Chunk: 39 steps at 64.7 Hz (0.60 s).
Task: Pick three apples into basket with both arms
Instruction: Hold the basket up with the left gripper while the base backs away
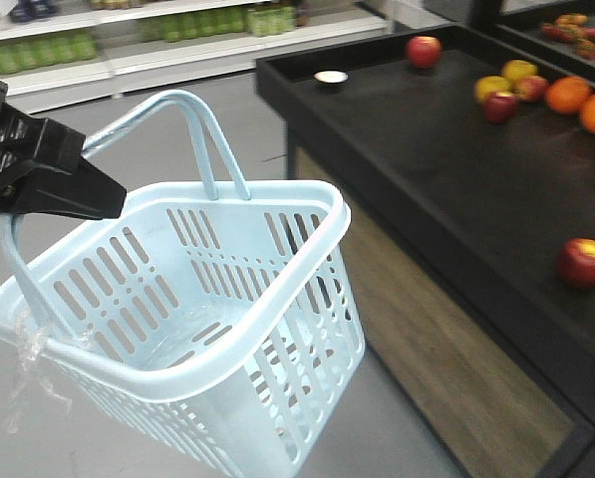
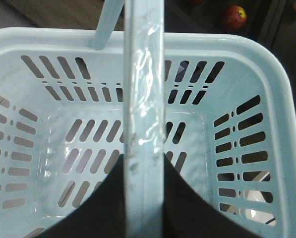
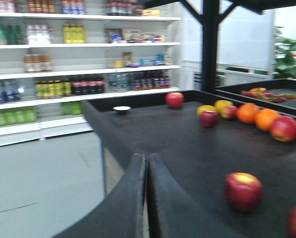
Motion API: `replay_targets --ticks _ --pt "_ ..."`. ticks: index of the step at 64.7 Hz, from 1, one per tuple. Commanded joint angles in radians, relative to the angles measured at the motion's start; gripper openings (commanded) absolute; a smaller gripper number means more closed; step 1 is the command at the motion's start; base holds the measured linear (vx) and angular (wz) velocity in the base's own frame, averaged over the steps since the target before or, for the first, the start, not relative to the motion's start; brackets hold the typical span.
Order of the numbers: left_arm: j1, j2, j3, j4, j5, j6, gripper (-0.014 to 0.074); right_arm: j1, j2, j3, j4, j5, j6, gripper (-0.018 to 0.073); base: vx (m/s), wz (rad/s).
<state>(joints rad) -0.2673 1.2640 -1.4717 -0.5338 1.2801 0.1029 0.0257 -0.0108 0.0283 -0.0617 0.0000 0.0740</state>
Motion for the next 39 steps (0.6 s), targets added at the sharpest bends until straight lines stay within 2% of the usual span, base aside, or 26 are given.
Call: replay_targets --ticks 1,20,39 --pt "-0.005 -0.027 -0.023 -0.059 -0.029 -0.008 -0.0008 -0.006 -0.011 0.015 0.0 -0.073 -0.008 -0.0005 -0.13 0.65" --pt "-0.005 -0.027 -0.023 -0.059 -0.029 -0.008 -0.0008 -0.006 -0.011 0.015 0.0 -0.073 -0.008 -0.0005 -0.1 0.59" --pt "-0.005 -0.027 -0.023 -0.059 -0.029 -0.008 -0.0008 -0.006 -0.011 0.015 0.0 -0.073 -0.008 -0.0005 -0.05 0.44"
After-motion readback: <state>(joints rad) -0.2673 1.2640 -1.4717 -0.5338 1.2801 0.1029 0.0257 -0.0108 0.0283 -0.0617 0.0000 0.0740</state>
